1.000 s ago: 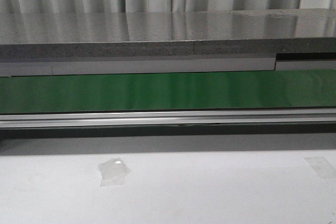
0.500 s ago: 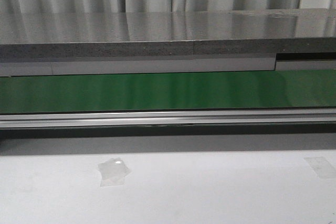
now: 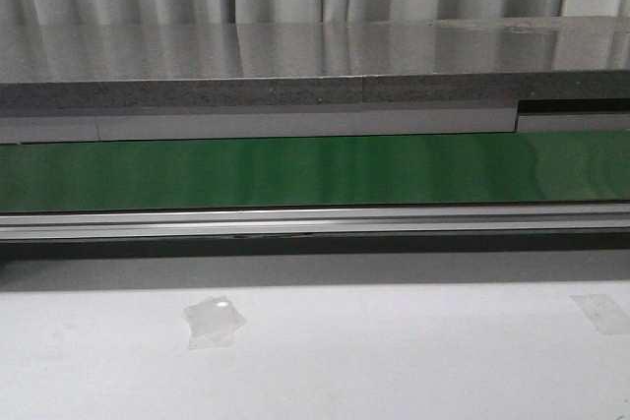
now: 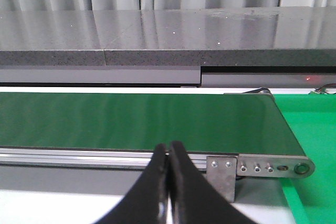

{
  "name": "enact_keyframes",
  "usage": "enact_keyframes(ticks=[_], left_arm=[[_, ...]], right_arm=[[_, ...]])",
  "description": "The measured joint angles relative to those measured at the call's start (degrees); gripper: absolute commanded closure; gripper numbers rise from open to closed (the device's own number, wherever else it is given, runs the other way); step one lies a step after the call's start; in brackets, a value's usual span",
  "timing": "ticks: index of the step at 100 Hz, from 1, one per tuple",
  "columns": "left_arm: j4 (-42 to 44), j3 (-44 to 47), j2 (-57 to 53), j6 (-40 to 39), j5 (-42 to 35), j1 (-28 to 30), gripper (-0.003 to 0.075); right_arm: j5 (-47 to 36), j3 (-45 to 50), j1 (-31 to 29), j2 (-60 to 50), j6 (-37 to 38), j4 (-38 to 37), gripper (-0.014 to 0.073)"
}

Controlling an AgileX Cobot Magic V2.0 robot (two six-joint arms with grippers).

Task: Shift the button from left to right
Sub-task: 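Close the left gripper on the button body and lift it, then carry the button over the green belt and lower it onto it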

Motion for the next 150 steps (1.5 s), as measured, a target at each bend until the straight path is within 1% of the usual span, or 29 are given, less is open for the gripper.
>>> enact_keyframes(ticks=[10, 15, 20, 32, 39, 68, 83, 90, 97, 114, 121, 128, 150], left_arm=[[-0.73, 0.00, 0.00, 0.00, -0.56, 0.00, 0.0084], [-1.14, 0.00, 0.00, 0.00, -0.96, 0.00, 0.0098], [-1.52, 0.00, 0.00, 0.00, -1.19, 0.00, 0.0129], [-1.86, 0.00, 0.40, 0.00, -1.33, 0.00, 0.0232], [-2.54, 0.00, 0.83, 0.00, -1.44, 0.00, 0.0265], [-5.66, -0.10, 1.80, 0.00, -1.69, 0.03, 0.0273], [-6.35, -0.47, 2.90, 0.00, -1.65, 0.25, 0.0305], [-6.23, -0.70, 3.14, 0.00, -1.46, 0.25, 0.0339], [-5.97, -0.73, 3.14, 0.00, -1.33, 0.25, 0.0390], [-5.56, -1.08, 3.22, 0.03, -0.69, 0.36, 0.0561], [-5.56, -1.32, 3.35, 0.52, -0.34, 0.36, 0.0609], [-5.56, -1.75, 3.35, 0.91, 0.14, 0.36, 0.0631], [-6.50, -3.68, 3.78, 2.01, 2.45, 0.36, 0.0635]], right_arm=[[0.00, 0.00, 0.00, 0.00, 0.00, 0.00, 0.0662], [0.00, 0.00, 0.00, 0.00, 0.00, 0.00, 0.0662], [0.00, 0.00, 0.00, 0.00, 0.00, 0.00, 0.0662], [0.00, 0.00, 0.00, 0.00, 0.00, 0.00, 0.0662], [0.00, 0.00, 0.00, 0.00, 0.00, 0.00, 0.0662], [0.00, 0.00, 0.00, 0.00, 0.00, 0.00, 0.0662], [0.00, 0.00, 0.00, 0.00, 0.00, 0.00, 0.0662], [0.00, 0.00, 0.00, 0.00, 0.00, 0.00, 0.0662], [0.00, 0.00, 0.00, 0.00, 0.00, 0.00, 0.0662], [0.00, 0.00, 0.00, 0.00, 0.00, 0.00, 0.0662], [0.00, 0.00, 0.00, 0.00, 0.00, 0.00, 0.0662], [0.00, 0.00, 0.00, 0.00, 0.00, 0.00, 0.0662], [0.00, 0.00, 0.00, 0.00, 0.00, 0.00, 0.0662]])
